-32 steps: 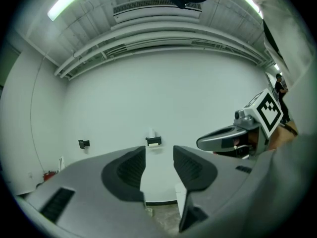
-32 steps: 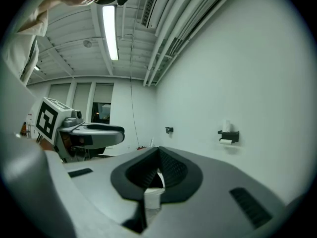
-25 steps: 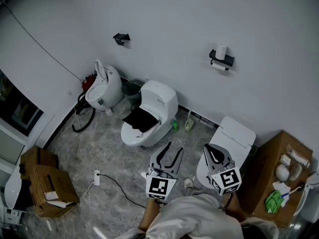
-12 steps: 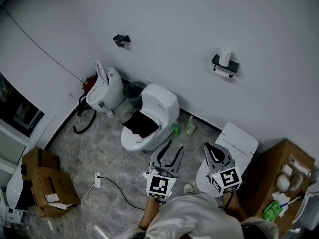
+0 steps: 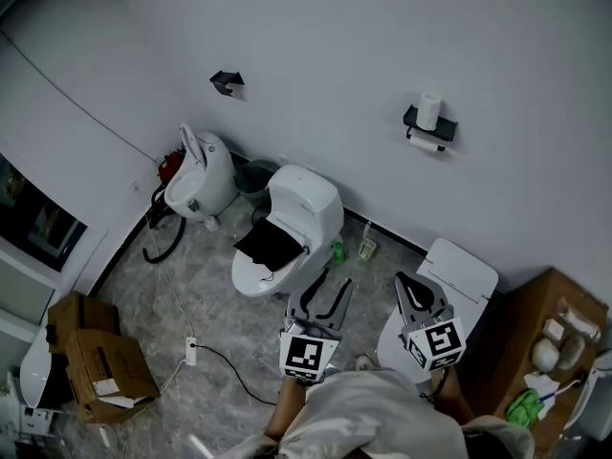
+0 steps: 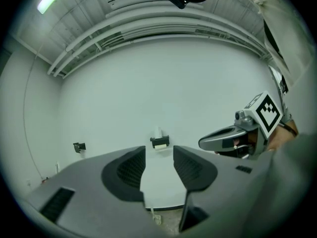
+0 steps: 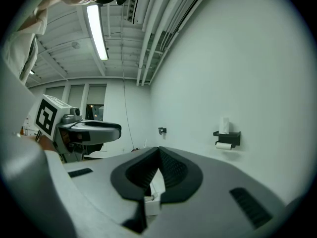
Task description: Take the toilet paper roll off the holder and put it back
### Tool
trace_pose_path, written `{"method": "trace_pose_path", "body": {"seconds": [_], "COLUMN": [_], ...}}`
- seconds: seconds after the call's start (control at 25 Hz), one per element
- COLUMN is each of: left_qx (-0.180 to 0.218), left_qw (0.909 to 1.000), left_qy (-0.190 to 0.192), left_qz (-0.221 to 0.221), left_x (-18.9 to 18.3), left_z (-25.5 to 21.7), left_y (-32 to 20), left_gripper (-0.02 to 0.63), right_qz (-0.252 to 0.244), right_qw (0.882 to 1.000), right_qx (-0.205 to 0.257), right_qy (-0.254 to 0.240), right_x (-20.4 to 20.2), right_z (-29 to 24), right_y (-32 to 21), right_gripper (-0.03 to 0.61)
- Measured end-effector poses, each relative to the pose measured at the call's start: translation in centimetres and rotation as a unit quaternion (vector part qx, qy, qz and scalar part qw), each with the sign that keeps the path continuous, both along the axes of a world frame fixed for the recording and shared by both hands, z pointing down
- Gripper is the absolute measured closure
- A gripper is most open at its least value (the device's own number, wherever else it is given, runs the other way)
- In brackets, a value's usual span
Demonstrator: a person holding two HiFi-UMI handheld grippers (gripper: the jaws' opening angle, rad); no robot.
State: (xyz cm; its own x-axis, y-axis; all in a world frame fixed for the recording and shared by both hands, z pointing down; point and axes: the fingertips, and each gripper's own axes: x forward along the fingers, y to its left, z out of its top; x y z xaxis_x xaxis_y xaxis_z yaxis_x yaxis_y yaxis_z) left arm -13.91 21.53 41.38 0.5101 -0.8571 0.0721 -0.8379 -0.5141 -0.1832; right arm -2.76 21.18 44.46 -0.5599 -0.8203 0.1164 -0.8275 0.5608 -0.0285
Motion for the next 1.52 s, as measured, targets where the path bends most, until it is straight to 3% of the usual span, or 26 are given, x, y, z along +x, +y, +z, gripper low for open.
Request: {"method": "trace_pose_path", "body": {"seconds": [0.72, 1.52], "left_qx": [0.010, -0.003], "left_qw": [0.9982, 0.9880], "left_qy": [0.006, 0.019], "left_qz": [0.060, 0.153], "left_x": [2.5, 2.1], "left_z": [0.0, 0.4], "left_y": [-4.7, -15.1], "left_gripper": [0.431, 0.431], "right_qz": [0.067, 0.166], "right_qw": [0.998, 0.986], "right_qx": [0.002, -0.012], "right_qy": [0.004, 0.017], "right_x": [2.8, 2.3], "right_z": [0.4, 0.4], "right_y": [-2.8, -10.5], "right_gripper": [0.583, 0.583]}}
